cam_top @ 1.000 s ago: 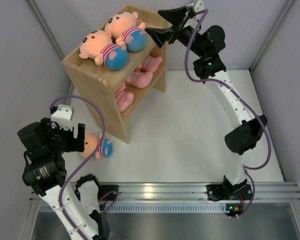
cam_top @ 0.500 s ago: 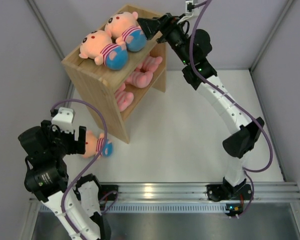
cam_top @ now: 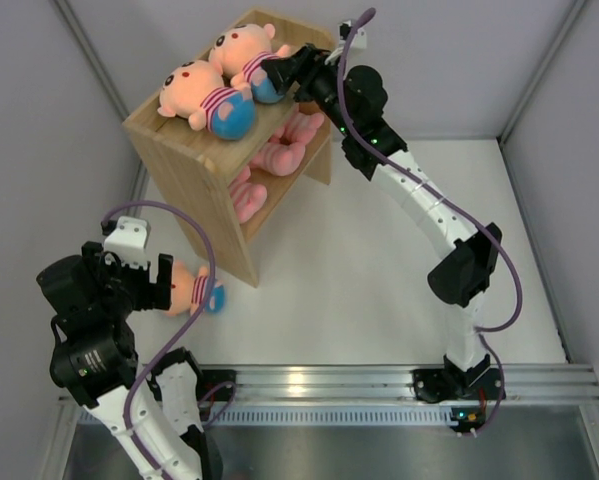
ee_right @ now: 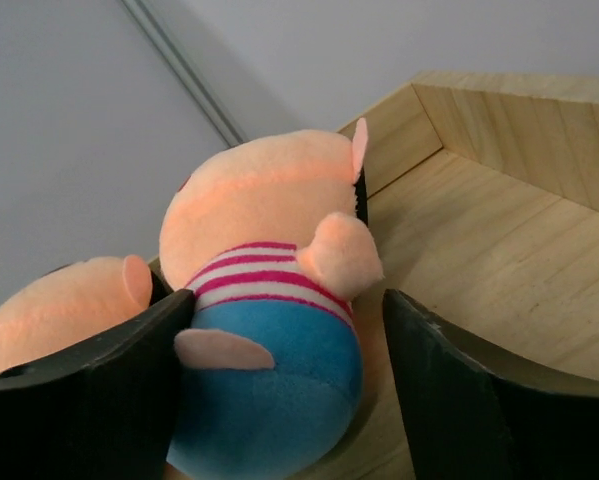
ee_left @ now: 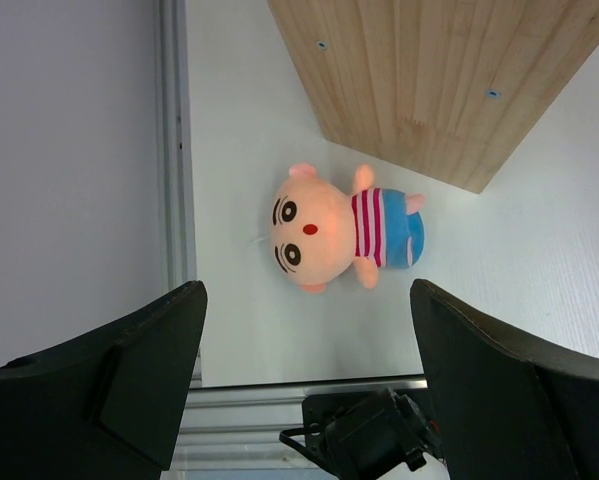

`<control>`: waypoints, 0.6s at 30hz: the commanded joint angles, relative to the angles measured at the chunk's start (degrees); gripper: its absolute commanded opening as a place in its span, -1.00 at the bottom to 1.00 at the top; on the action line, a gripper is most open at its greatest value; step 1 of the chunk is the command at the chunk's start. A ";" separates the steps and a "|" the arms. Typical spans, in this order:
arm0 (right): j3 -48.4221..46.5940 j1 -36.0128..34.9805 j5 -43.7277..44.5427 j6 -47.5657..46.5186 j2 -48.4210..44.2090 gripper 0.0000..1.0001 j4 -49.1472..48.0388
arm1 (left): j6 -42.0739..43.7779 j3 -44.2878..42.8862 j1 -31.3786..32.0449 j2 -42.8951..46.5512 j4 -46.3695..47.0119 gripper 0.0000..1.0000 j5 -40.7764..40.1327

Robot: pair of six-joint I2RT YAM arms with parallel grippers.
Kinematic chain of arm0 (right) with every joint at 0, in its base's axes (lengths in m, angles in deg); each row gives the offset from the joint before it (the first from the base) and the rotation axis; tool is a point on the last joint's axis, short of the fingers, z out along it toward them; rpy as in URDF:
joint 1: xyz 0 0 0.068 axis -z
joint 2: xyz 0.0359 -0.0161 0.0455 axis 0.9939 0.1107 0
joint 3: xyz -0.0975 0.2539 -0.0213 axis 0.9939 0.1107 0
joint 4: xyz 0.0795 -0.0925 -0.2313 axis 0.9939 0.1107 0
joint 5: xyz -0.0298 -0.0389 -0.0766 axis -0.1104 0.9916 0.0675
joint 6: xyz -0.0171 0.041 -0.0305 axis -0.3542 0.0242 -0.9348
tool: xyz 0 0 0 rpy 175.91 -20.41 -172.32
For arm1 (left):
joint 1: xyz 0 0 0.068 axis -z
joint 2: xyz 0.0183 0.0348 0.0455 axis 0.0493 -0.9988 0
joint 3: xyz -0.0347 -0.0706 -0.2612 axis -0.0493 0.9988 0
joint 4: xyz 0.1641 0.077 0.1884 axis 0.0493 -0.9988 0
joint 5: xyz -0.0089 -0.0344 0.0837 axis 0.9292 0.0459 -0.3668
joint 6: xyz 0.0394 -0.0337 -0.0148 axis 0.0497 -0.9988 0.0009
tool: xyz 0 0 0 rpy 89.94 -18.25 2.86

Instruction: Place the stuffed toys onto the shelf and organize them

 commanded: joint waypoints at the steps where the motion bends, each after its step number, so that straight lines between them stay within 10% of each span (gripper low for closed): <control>1: -3.84 -0.98 -1.92 0.60 0.47 0.42 0.67 | 0.86 -0.26 0.08 0.23 0.87 0.78 -0.30; 11: 0.30 -1.24 -8.60 2.98 -2.70 -0.66 -1.09 | 0.95 -0.53 0.16 0.31 0.87 0.78 -0.21; 18: -7.70 -0.45 -20.20 6.84 0.46 -0.82 4.89 | 0.95 0.09 0.08 0.40 0.87 0.78 -0.21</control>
